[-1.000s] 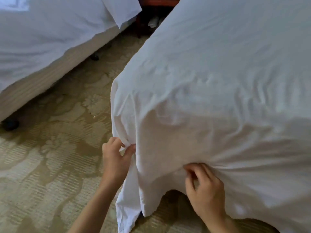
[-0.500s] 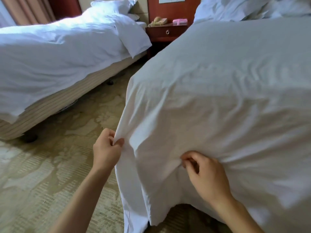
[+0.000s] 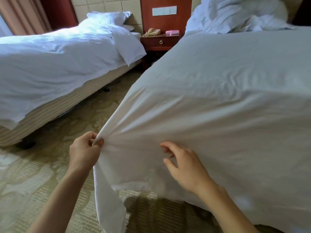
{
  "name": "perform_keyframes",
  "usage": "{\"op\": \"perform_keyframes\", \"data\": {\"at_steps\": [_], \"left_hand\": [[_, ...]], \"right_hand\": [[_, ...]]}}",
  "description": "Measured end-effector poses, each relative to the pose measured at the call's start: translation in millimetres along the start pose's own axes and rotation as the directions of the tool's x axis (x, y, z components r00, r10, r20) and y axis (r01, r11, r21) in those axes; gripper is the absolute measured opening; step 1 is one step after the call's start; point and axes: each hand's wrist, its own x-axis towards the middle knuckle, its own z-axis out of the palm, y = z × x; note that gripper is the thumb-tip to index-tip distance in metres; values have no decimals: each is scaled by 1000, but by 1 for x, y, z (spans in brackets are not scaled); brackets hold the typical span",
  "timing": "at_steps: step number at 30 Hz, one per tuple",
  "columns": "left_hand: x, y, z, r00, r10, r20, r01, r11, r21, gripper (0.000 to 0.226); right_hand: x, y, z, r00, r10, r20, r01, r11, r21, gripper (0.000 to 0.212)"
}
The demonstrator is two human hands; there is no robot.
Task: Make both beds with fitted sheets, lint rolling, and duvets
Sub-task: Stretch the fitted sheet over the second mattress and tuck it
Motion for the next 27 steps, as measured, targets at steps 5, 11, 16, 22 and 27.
{"op": "perform_keyframes", "data": {"at_steps": [5,11,16,22,27], "left_hand": [[-7,3,-21,990,49,135,-55,998,43,11],[-13,6,-32,970,76,233,-114,981,156,18],[-16,14,-17,920,133,369,-187,976,115,1],[-18,42,19,946,268,181,-260,963,-68,19],[-14,43,21,911,373,176,-390,918,70,14]], "right_hand": [[22,-18,16,986,41,165,-60,991,115,60],[48,-44,27,987,91,-130,-31,914,404,24],[50,-50,28,903,191,-384,19,876,482,22],[51,-33,34,950,167,-264,-12,864,503,37],[56,-27,40,991,69,-112,0,849,528,56]]}}
